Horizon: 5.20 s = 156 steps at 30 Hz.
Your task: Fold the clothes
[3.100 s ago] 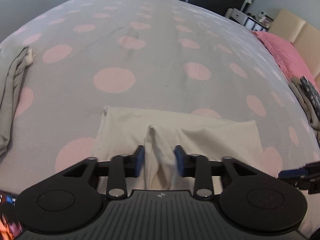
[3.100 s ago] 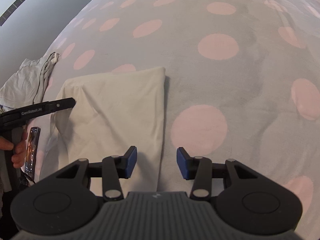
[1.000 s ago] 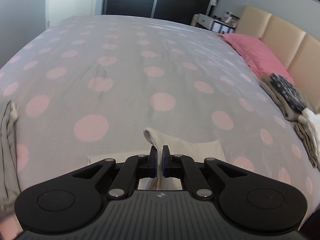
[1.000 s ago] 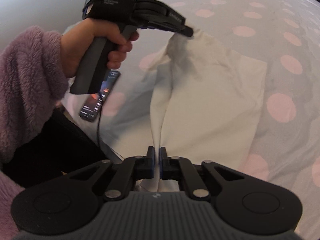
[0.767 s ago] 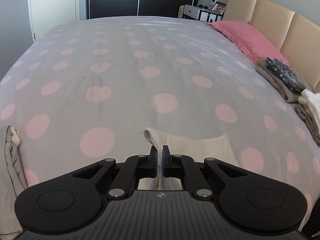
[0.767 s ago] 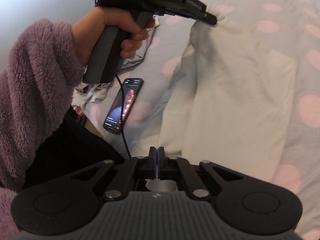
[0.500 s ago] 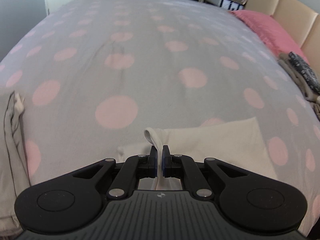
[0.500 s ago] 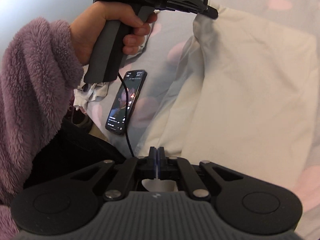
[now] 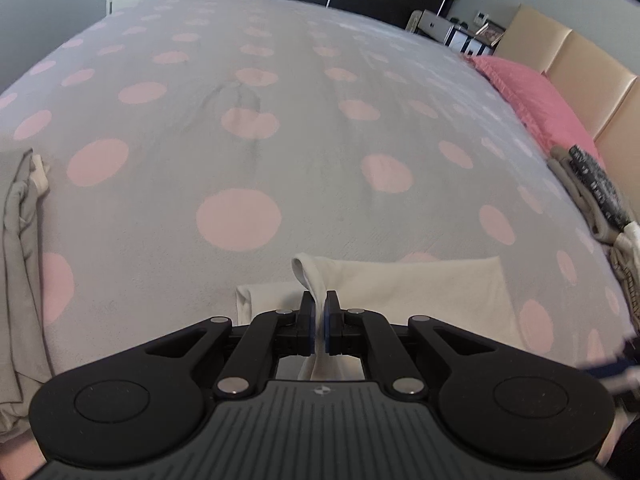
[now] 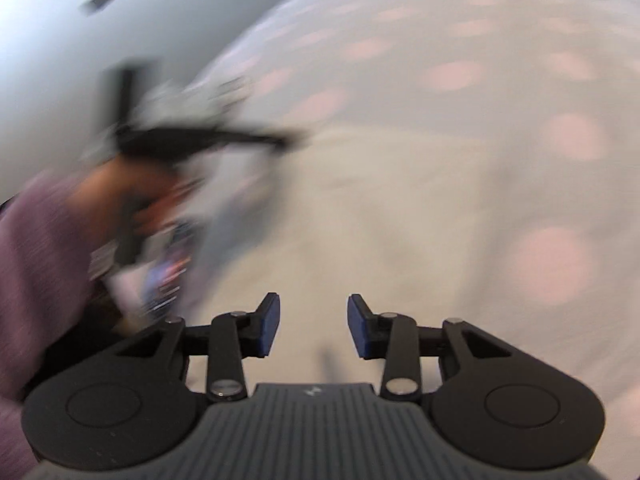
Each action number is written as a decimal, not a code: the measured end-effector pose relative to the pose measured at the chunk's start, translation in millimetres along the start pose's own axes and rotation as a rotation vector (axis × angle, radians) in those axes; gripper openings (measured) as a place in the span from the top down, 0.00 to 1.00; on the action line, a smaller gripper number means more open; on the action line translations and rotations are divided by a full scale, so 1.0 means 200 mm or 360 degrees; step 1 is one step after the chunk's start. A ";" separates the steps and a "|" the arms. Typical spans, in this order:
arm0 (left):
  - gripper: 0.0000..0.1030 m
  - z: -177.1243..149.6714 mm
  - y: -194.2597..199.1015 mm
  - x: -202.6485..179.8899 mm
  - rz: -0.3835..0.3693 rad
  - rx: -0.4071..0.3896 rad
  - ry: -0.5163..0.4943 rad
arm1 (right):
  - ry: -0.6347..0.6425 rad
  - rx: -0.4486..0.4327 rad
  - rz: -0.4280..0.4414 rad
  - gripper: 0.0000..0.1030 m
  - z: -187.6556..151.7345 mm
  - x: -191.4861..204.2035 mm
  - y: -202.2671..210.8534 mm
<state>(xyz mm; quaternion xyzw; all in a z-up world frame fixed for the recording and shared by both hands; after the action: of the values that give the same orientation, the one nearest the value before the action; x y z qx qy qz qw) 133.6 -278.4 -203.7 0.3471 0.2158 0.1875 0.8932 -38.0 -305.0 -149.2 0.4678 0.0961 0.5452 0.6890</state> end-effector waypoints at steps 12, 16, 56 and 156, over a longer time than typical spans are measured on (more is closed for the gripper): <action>0.98 -0.07 -0.15 0.16 0.0106 0.0117 0.0076 | -0.0129 -0.0118 -0.0154 0.60 0.22 -0.33 -0.18; 0.98 -0.09 -0.17 0.17 0.0101 0.0148 0.0069 | -0.0174 -0.0132 -0.0175 0.55 0.33 -0.44 -0.28; 0.81 0.40 -0.32 -0.75 -0.0237 -0.0161 -0.0168 | -0.0392 -0.0496 -0.0356 0.91 0.48 -0.93 0.34; 0.93 -0.86 0.24 -0.65 -0.0045 0.0425 0.0163 | -0.0534 0.0044 -0.0553 0.77 -0.55 -0.78 0.57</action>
<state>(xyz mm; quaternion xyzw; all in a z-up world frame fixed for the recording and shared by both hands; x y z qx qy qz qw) -73.2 -215.7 -250.7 0.4498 0.2890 0.1620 0.8294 -245.1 -380.9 -182.2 0.5377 0.0669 0.3317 0.7722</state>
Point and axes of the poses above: each gripper's, at about its wrist camera, not at the fingertips, and y roughly against the way its jaws point, x to its left, z to its top, the point moved 10 cm from there along -y, roughly the way its jaws point, and after that the axes turned 6 degrees about -x, right-handed, at the moved point
